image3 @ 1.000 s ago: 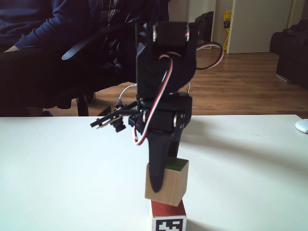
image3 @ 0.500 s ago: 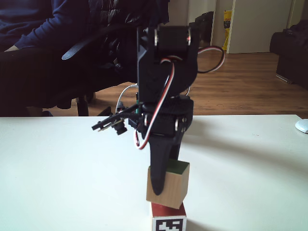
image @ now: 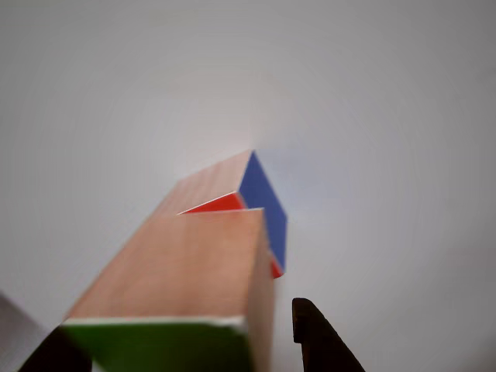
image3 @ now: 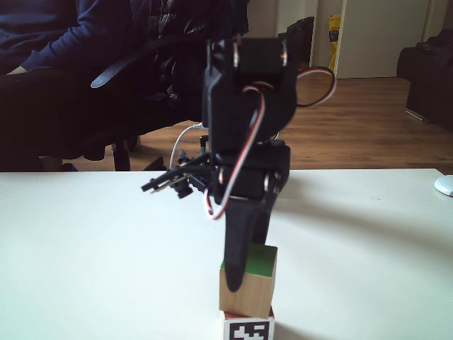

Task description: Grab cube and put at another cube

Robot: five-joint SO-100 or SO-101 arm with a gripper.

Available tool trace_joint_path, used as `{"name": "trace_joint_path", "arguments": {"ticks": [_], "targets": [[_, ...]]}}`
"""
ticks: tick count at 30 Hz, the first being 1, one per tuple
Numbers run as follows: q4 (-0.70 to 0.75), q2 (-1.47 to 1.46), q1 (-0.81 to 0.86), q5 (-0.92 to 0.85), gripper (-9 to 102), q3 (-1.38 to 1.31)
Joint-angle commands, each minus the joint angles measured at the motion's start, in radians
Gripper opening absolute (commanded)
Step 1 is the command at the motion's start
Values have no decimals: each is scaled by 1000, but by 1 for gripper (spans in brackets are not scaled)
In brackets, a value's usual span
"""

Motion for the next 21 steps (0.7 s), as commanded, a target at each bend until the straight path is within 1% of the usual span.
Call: {"name": "trace_joint_path", "arguments": {"ticks": [1, 4, 6, 10, 12, 14, 17, 21], "targets": [[6, 132, -34, 8, 41, 75], [6, 291, -77, 12, 42, 195], [6, 456, -110, 14, 42, 296], [-8, 980, -196, -40, 44, 591], [-80, 1299, -212, -107, 44, 793], [-161, 1585, -193, -186, 43, 982], [-299, 1856, -98, -301, 41, 1273], [-463, 2131, -21, -413, 30, 1720]]}}
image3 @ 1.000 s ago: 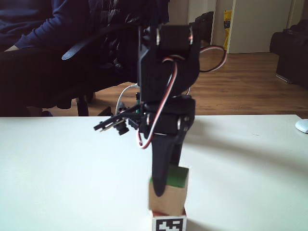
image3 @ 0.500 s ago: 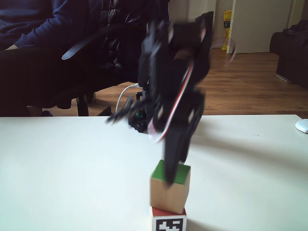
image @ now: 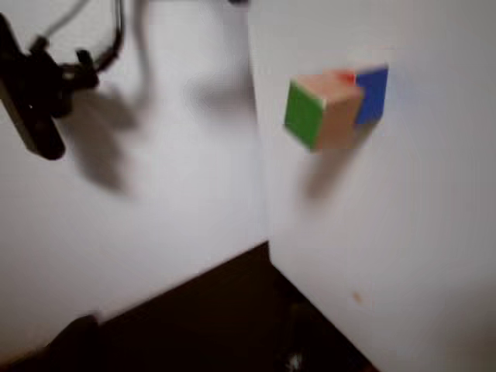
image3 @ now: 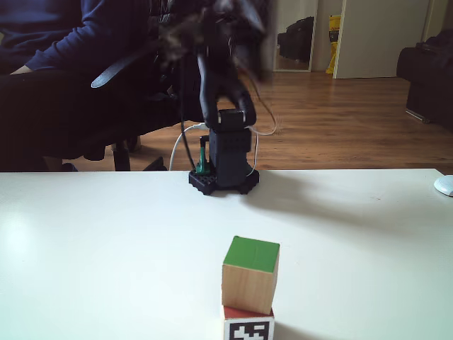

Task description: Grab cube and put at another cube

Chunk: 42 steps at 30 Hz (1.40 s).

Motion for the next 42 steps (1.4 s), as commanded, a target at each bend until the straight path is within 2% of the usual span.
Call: {"name": "trace_joint_path", "arguments": {"ticks": [1, 4, 9, 19, 22, 42], "targets": [[-135, 264, 51, -72, 28, 405], [-170, 419, 63, -100, 23, 626], [-161, 491, 95, -103, 3, 784], [-186, 491, 84, -198, 0, 1019], [-147, 491, 72, -204, 0, 1011], [-147, 491, 92, -186, 1, 1011]]}}
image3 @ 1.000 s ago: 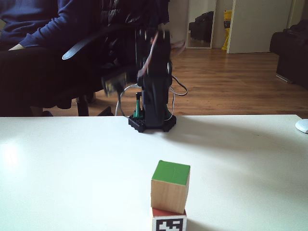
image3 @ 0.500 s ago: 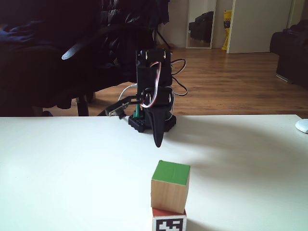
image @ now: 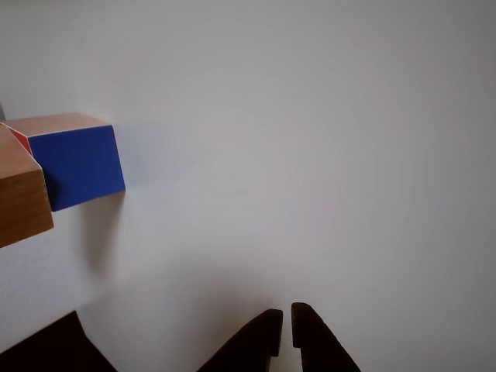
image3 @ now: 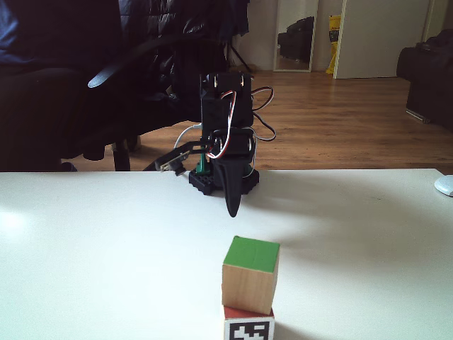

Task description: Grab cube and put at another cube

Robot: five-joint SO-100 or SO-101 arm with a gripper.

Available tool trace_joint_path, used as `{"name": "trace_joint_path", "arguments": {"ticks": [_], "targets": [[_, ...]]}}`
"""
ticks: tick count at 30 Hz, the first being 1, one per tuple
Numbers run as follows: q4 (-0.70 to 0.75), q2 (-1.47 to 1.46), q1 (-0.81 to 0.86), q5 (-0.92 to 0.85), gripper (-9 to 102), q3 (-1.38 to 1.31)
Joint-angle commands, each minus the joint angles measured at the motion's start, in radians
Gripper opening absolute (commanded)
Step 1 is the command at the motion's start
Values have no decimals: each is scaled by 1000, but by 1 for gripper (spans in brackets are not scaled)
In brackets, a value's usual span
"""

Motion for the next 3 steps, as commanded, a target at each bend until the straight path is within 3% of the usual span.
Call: {"name": "trace_joint_path", "arguments": {"ticks": [1, 3], "targets": [[6, 5, 17, 8, 1, -6], [6, 5, 17, 11, 1, -6]]}}
